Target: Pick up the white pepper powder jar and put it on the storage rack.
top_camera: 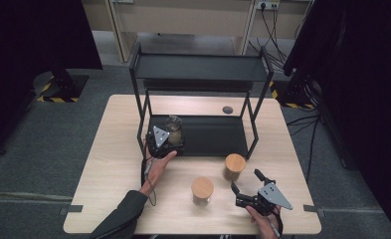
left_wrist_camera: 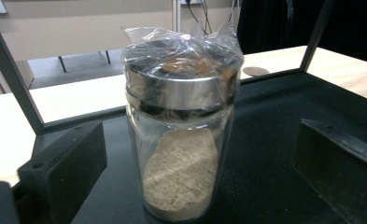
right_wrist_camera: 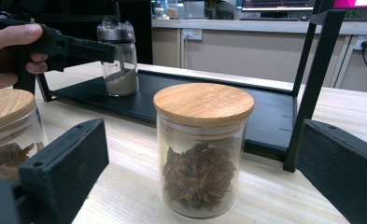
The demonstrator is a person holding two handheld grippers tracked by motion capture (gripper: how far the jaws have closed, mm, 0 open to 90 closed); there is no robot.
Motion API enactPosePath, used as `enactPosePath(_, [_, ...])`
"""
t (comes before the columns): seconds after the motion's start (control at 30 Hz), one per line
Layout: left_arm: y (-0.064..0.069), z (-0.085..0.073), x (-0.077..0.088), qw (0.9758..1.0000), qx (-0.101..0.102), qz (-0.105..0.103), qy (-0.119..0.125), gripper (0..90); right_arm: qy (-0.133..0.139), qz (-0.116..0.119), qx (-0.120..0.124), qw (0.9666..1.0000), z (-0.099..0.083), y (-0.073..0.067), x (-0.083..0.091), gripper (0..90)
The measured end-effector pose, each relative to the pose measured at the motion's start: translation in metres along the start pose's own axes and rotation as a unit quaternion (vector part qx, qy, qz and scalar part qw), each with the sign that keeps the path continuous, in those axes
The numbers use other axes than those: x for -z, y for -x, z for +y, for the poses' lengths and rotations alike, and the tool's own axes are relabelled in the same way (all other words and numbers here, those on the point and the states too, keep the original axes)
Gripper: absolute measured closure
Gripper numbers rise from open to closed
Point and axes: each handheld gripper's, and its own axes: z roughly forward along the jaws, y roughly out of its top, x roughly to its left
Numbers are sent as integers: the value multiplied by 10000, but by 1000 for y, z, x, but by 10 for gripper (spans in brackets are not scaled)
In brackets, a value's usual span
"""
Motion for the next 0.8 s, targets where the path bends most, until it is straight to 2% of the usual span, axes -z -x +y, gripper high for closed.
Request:
enactPosePath(0.5, [3, -6, 11, 9998, -26, -138, 123, 22, -1, 5, -6, 10000, 0, 0, 0, 29])
enactPosePath(0.63, [2, -8, 15, 9997, 59, -153, 177, 23, -1, 5, 4, 10000, 0, 0, 0, 29])
enactPosePath(0.8, [3, -9, 18, 9995, 40, -236, 202, 23, -2, 4, 2, 10000, 0, 0, 0, 29])
